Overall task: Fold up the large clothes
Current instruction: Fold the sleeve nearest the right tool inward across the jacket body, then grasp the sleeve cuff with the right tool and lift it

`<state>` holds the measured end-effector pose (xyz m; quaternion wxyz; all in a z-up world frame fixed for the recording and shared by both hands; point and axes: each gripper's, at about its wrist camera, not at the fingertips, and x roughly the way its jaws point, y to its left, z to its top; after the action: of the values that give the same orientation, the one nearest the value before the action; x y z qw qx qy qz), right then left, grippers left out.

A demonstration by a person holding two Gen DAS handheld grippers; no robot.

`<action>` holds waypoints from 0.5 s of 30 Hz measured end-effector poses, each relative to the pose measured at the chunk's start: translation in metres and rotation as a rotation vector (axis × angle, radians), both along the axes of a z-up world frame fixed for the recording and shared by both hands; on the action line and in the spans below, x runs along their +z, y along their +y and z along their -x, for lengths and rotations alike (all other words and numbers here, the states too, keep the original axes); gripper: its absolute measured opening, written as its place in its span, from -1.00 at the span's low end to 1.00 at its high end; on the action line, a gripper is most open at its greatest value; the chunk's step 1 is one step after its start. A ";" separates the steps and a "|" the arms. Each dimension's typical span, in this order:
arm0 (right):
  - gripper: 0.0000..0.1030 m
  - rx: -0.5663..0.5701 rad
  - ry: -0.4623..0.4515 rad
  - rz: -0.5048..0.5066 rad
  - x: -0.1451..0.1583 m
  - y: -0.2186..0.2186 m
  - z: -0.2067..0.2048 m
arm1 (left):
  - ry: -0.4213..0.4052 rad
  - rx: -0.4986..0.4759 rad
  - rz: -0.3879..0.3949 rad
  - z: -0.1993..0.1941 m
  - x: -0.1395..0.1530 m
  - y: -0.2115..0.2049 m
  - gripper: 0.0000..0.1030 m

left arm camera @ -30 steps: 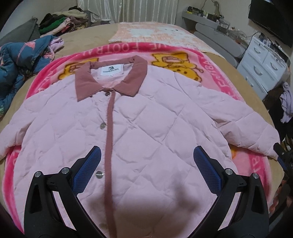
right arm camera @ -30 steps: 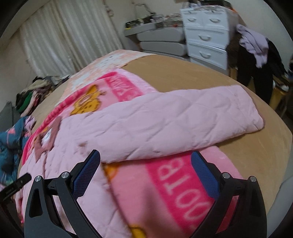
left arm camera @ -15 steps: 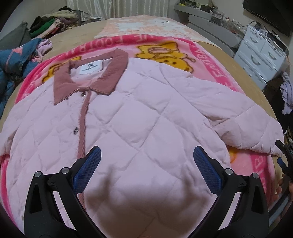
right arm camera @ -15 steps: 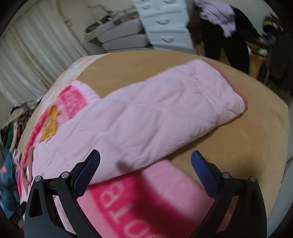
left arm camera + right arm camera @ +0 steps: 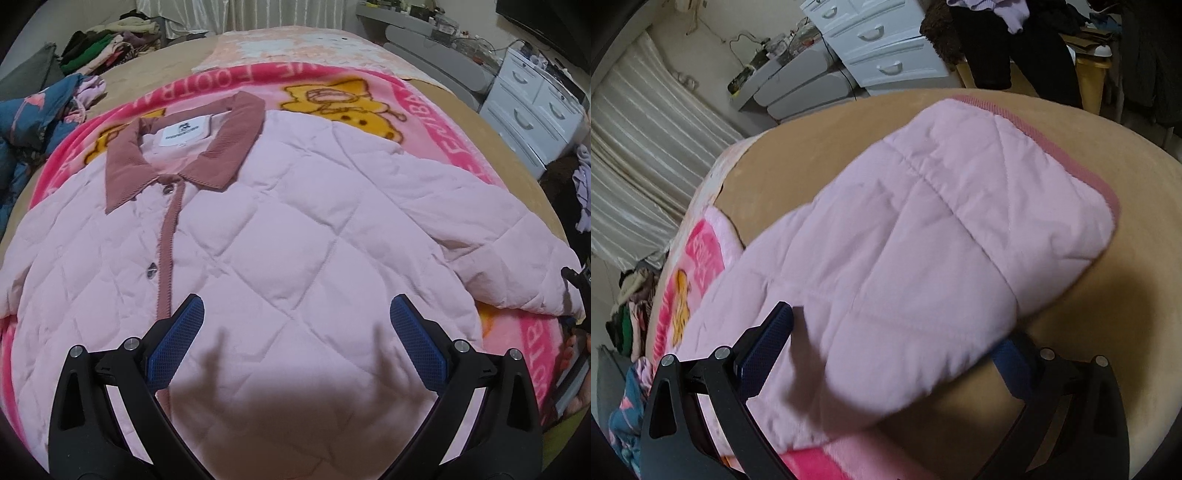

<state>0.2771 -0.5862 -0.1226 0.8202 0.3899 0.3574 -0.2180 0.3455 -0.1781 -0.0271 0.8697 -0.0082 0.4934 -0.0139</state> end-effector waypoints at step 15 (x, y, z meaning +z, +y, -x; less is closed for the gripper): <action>-0.57 0.135 -0.201 0.070 0.066 0.008 0.001 | -0.022 0.008 -0.023 -0.002 0.018 0.024 0.84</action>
<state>0.2766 -0.5786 -0.0565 0.8779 0.3560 0.2907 -0.1346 0.3476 -0.1542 -0.0090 0.8750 0.0001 0.4840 -0.0046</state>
